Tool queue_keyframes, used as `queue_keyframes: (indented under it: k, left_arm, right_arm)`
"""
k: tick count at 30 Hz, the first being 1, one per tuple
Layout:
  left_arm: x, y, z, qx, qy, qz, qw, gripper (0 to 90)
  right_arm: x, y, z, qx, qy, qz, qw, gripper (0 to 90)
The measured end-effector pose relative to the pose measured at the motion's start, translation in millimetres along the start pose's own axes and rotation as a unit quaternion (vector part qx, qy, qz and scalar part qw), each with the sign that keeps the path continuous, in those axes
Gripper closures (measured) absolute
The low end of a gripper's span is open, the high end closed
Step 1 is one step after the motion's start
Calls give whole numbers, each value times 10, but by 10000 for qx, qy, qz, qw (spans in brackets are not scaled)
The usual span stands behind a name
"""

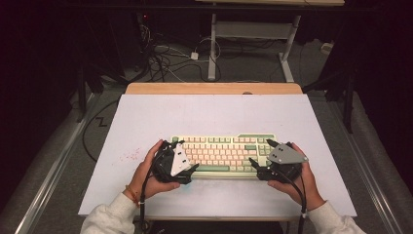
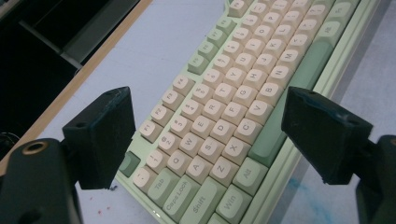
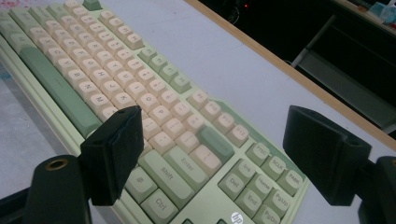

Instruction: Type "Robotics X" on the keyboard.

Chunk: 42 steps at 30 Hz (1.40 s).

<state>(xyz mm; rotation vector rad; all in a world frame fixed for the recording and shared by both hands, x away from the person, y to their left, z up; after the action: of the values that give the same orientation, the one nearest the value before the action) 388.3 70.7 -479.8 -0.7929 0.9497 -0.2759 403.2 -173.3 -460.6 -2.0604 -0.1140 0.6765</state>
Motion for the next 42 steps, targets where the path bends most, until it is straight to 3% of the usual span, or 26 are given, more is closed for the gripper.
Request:
queue_keyframes:
  k: [7,19,33,42]
  left_arm:
    - [-89,-1,-35,45,-2,-122,9999,162]
    - [-189,99,-50,55,-35,-80,9999,162]
    - [-306,262,-42,-19,-107,-61,9999,161]
    - [-388,402,-14,-170,-228,-31,9996,161]
  right_arm:
    - [-87,28,-31,-90,66,2,9999,204]
    - [-235,61,-89,-84,135,-67,9999,203]
    - [-357,128,-171,-52,248,-103,9996,203]
    - [-418,185,-219,-52,332,-111,9994,202]
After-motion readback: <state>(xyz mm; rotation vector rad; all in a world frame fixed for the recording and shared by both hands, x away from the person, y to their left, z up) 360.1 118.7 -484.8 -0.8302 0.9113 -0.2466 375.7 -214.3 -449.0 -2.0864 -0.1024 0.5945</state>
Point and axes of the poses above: each handheld gripper's, and its own axes: x roughly forward along the jaws, y roughly out of its underside, z roughly to its left, the point moved 10 cm from there along x, roughly forward along the jaws, and after that the axes turned 8 degrees about y, right-handed, at the moved point
